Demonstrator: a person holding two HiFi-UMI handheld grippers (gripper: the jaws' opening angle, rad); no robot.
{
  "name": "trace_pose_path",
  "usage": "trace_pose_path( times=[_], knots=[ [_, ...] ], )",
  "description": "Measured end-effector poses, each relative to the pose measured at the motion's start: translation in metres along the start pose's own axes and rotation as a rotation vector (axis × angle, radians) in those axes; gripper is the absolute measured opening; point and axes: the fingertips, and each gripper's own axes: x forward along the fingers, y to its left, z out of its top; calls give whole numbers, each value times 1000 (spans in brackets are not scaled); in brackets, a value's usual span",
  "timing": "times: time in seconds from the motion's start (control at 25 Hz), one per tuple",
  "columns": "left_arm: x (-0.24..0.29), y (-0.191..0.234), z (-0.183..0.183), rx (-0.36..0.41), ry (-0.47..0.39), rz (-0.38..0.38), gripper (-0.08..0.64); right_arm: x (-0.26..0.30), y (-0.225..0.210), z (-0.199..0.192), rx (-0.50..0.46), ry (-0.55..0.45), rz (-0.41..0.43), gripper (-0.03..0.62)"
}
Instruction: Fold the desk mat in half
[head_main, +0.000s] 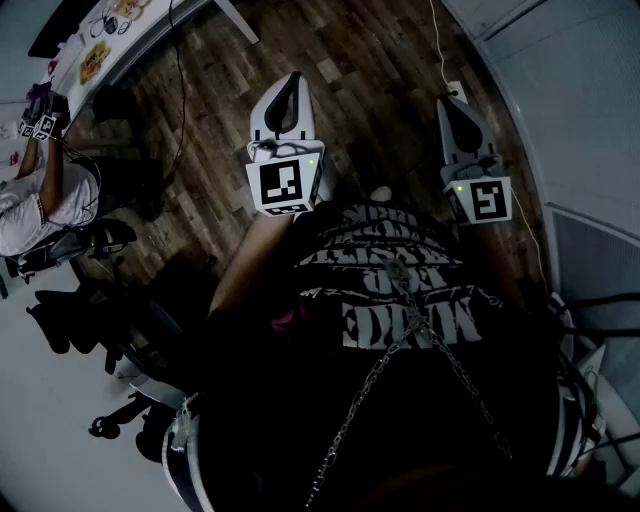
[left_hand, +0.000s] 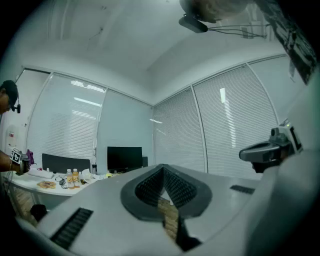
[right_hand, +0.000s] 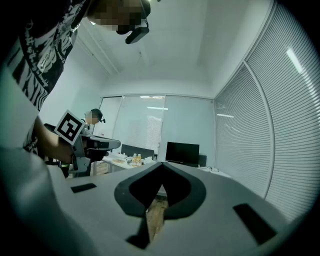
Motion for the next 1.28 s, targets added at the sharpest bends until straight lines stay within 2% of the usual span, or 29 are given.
trace_pose_path(
  times=[0.4,0.6,0.84,1.0,1.28],
  knots=[
    [-2,-68,6,-4,7,53,1,-44,-32,-1,31,-17,105,0],
    [-14,-78,8,-47,35,51,0,-55,-27,-3,86,-23,146,0],
    [-28,-85,11,-19,49,40,1,-52,-16,-10,121,-12,169,0],
    [-26,-84,4,-18,63,13,0,-50,-11,-14,127,5,153,0],
    [1,-70,-8,-35,72,-84,0,-26,-19,-32,156,68,48,0]
  ],
)
